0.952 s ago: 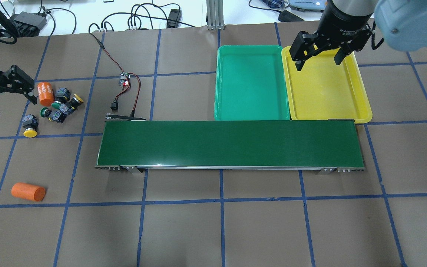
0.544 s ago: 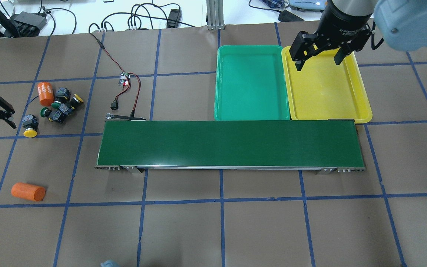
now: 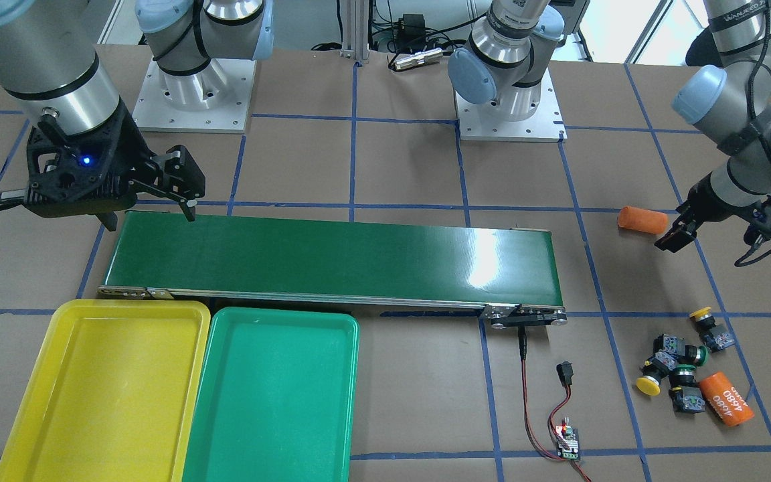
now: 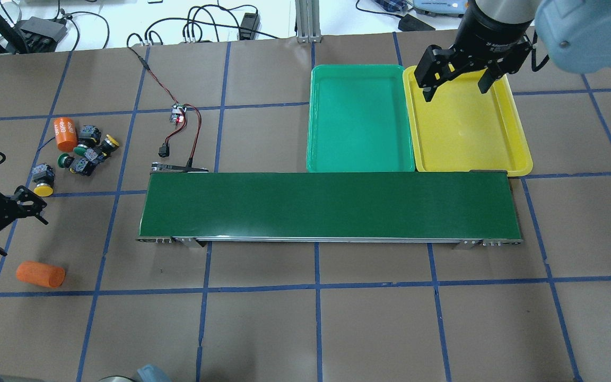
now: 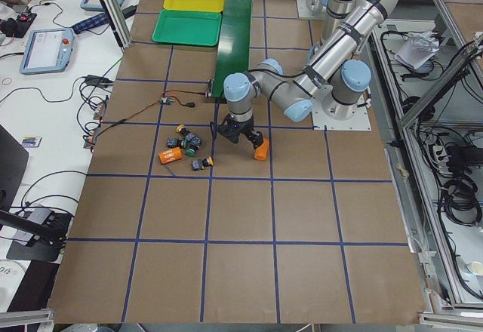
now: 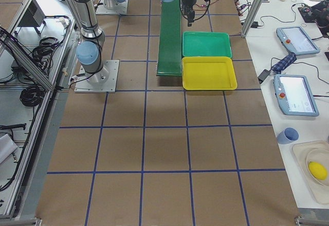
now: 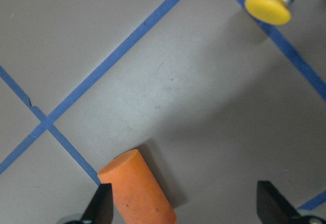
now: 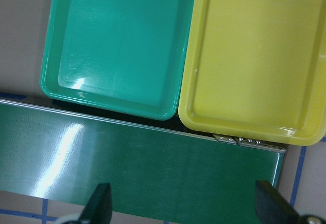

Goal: Sort buttons by color to trays
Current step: 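Grasp the plain orange cylinder with the left gripper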

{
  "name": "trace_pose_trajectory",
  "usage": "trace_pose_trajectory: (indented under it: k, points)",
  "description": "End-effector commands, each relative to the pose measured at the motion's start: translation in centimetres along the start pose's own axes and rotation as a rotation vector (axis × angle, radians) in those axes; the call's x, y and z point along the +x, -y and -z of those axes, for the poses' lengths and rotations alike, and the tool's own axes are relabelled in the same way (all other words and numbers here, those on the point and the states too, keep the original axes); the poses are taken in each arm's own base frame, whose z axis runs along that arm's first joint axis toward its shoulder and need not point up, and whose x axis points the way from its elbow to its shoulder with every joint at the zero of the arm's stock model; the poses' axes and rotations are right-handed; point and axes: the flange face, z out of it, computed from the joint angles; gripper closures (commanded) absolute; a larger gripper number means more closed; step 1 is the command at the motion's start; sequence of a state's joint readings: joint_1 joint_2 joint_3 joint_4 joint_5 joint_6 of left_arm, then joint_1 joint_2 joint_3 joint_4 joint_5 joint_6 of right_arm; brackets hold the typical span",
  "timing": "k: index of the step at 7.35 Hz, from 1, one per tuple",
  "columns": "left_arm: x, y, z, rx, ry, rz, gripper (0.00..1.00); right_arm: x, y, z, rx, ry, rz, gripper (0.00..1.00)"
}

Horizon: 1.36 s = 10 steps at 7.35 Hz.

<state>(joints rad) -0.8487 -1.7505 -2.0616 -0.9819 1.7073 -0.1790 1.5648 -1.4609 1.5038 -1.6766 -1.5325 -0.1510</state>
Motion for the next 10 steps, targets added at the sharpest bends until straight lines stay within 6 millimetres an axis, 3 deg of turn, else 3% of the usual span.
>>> trace_pose_trajectory:
  k: [1, 4, 7, 8, 10]
  points:
    - [-1.0, -0.2, -1.3, -0.028, 0.014, 0.020, 0.00, 0.0, 0.0, 0.0, 0.000, 0.000, -0.001, 0.00]
    - [-3.6, 0.6, -3.5, -0.077, 0.012, 0.074, 0.00, 0.0, 0.0, -0.1, -0.001, 0.000, -0.001, 0.00]
    - [-3.5, 0.7, -4.5, -0.102, 0.015, 0.068, 0.03, 0.0, 0.0, 0.0, 0.003, 0.000, -0.001, 0.00]
    - [-3.4, 0.4, -5.4, -0.124, 0.019, 0.077, 0.14, 0.0, 0.1, 0.0, 0.005, -0.001, -0.001, 0.00]
    - [-3.2, -0.2, -6.7, -0.151, 0.024, 0.113, 0.14, 0.0, 0.1, 0.0, 0.005, -0.001, 0.001, 0.00]
